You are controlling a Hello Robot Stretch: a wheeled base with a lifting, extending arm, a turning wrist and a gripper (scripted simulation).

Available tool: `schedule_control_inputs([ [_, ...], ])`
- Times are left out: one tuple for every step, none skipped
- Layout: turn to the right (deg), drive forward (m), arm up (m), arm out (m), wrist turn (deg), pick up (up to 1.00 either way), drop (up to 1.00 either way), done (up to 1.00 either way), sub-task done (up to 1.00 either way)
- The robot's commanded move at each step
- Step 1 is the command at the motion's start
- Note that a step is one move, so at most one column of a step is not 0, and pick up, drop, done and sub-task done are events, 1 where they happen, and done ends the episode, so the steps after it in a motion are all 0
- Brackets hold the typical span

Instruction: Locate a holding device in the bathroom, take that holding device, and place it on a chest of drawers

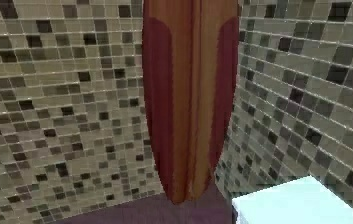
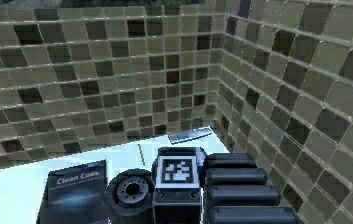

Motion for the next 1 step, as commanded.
schedule_control_inputs([
  [-21.0, 0.0, 0.0, 0.0, 0.0, 0.0, 0.0, 0.0, 0.0],
])
